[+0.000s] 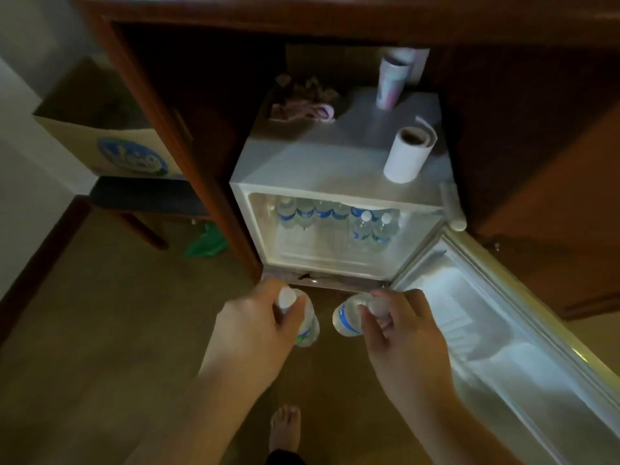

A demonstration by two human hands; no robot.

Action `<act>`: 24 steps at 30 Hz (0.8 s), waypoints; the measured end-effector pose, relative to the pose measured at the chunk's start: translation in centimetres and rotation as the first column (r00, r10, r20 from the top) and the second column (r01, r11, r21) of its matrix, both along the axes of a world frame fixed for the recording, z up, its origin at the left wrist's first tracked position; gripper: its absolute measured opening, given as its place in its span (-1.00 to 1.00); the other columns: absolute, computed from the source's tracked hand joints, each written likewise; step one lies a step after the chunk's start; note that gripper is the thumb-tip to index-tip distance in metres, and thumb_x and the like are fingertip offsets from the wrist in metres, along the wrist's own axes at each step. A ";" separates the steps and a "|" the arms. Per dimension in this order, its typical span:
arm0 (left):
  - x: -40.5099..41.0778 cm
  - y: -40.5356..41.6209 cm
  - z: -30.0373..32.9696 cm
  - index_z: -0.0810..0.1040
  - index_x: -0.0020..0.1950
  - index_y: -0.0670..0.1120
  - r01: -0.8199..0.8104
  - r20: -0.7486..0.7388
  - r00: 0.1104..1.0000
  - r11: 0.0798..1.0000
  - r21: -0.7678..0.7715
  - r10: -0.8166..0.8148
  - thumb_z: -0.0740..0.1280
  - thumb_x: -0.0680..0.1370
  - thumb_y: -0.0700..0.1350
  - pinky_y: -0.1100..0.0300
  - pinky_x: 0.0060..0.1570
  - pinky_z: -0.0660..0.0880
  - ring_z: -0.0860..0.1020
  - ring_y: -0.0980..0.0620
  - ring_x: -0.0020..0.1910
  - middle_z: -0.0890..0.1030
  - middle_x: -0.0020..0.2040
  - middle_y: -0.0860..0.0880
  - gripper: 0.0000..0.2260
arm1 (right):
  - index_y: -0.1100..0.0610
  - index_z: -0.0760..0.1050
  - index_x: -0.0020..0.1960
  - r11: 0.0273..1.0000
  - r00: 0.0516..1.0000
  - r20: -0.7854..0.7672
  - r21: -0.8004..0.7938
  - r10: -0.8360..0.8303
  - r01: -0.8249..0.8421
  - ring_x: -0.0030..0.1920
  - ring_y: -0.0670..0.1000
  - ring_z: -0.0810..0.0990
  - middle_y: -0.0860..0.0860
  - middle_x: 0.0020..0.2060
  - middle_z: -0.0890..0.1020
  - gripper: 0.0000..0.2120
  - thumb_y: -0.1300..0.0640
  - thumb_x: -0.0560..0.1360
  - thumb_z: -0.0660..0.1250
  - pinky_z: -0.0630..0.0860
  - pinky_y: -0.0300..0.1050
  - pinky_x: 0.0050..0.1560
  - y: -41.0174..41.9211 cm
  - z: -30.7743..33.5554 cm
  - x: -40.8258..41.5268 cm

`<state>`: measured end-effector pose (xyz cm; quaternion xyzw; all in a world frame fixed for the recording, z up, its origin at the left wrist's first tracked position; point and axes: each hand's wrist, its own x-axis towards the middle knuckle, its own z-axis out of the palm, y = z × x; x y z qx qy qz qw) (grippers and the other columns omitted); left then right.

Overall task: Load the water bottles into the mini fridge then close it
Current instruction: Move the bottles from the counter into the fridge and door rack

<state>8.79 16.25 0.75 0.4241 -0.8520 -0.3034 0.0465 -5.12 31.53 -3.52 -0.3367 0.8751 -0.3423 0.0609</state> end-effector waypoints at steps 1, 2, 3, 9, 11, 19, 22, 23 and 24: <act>-0.8 -0.8 -2.2 0.50 0.10 0.17 0.008 -0.010 1.000 1.000 -0.018 -0.008 0.28 0.62 0.19 0.33 -0.44 0.55 0.60 0.21 -0.33 0.61 -0.23 0.13 -0.86 | -0.02 0.52 0.14 1.000 1.000 -0.005 0.014 0.013 -0.013 -0.24 0.02 0.60 -0.06 0.00 0.48 -0.76 0.07 0.50 0.45 0.60 0.01 -0.33 -0.9 -2.3 -0.9; -1.8 -1.7 -4.3 0.49 0.09 0.17 0.022 -0.015 1.000 0.999 -0.026 -0.022 0.28 0.62 0.19 0.30 -0.41 0.57 0.60 0.21 -0.32 0.61 -0.21 0.13 -0.86 | -0.01 0.51 0.12 0.999 1.000 -0.011 0.025 0.026 -0.026 -0.24 0.04 0.60 -0.06 -0.01 0.47 -0.78 0.08 0.50 0.45 0.59 0.01 -0.33 -1.9 -4.4 -1.9; -2.8 -2.6 -6.7 0.48 0.09 0.17 0.040 -0.019 0.999 0.999 -0.028 -0.040 0.28 0.62 0.19 0.27 -0.36 0.59 0.60 0.20 -0.29 0.61 -0.19 0.12 -0.87 | 0.01 0.52 0.11 0.999 0.999 -0.024 0.032 0.039 -0.038 -0.24 0.06 0.59 -0.04 -0.02 0.47 -0.79 0.09 0.50 0.44 0.56 -0.02 -0.33 -2.9 -6.5 -3.0; -7.3 -8.2 -20.2 0.51 0.15 0.06 0.232 -0.045 0.971 0.970 -0.067 -0.235 0.31 0.65 0.04 0.17 -0.17 0.58 0.56 0.14 -0.16 0.56 -0.08 0.09 -0.88 | 0.14 0.53 0.17 0.989 0.990 -0.093 0.111 0.105 -0.095 -0.09 0.16 0.60 0.10 0.08 0.51 -0.79 0.09 0.58 0.38 0.58 0.00 -0.09 -9.9 -16.5 -10.2; -9.2 -10.4 -23.4 0.48 0.10 -0.02 0.251 -0.032 0.967 0.966 -0.057 -0.253 0.27 0.66 -0.01 0.19 -0.21 0.52 0.56 0.07 -0.17 0.53 -0.13 0.07 -0.90 | 0.14 0.51 0.21 0.986 0.989 -0.094 0.131 0.116 -0.103 -0.01 0.15 0.57 0.11 0.12 0.49 -0.77 0.08 0.59 0.36 0.52 -0.05 -0.02 -12.5 -19.3 -12.4; -15.7 -17.0 -29.6 0.47 0.19 -0.01 0.300 -0.009 0.953 0.952 -0.061 -0.301 0.29 0.65 0.10 -0.01 -0.07 0.56 0.57 -0.05 -0.05 0.58 -0.03 -0.05 -0.77 | 0.21 0.50 0.27 0.982 0.973 -0.196 0.170 0.119 -0.086 0.10 0.19 0.55 0.19 0.21 0.50 -0.74 0.15 0.61 0.31 0.41 -0.09 0.01 -19.6 -26.4 -17.6; -17.4 -18.7 -30.4 0.48 0.22 -0.04 0.299 -0.035 0.953 0.952 -0.073 -0.302 0.31 0.64 0.10 -0.06 -0.03 0.57 0.58 -0.08 -0.06 0.60 -0.05 -0.08 -0.73 | 0.22 0.52 0.19 0.981 0.965 -0.232 0.172 0.125 -0.086 0.03 0.22 0.57 0.18 0.17 0.50 -0.81 0.19 0.60 0.33 0.45 -0.02 -0.08 -21.0 -27.4 -19.0; -18.0 -19.2 -30.7 0.48 0.23 -0.04 0.299 -0.046 0.952 0.951 -0.077 -0.303 0.32 0.64 0.10 -0.06 -0.03 0.57 0.58 -0.08 -0.06 0.60 -0.05 -0.08 -0.72 | 0.23 0.53 0.16 0.980 0.961 -0.243 0.179 0.132 -0.090 -0.01 0.22 0.57 0.18 0.14 0.50 -0.83 0.20 0.60 0.32 0.43 -0.02 -0.13 -21.4 -27.7 -19.5; -18.6 -19.7 -30.9 0.49 0.24 -0.05 0.301 -0.058 0.950 0.950 -0.079 -0.306 0.32 0.64 0.10 -0.05 -0.03 0.56 0.59 -0.08 -0.06 0.61 -0.06 -0.07 -0.72 | 0.24 0.53 0.14 0.979 0.958 -0.253 0.184 0.137 -0.092 -0.05 0.22 0.56 0.19 0.12 0.50 -0.85 0.21 0.60 0.32 0.39 -0.03 -0.17 -21.7 -28.0 -20.0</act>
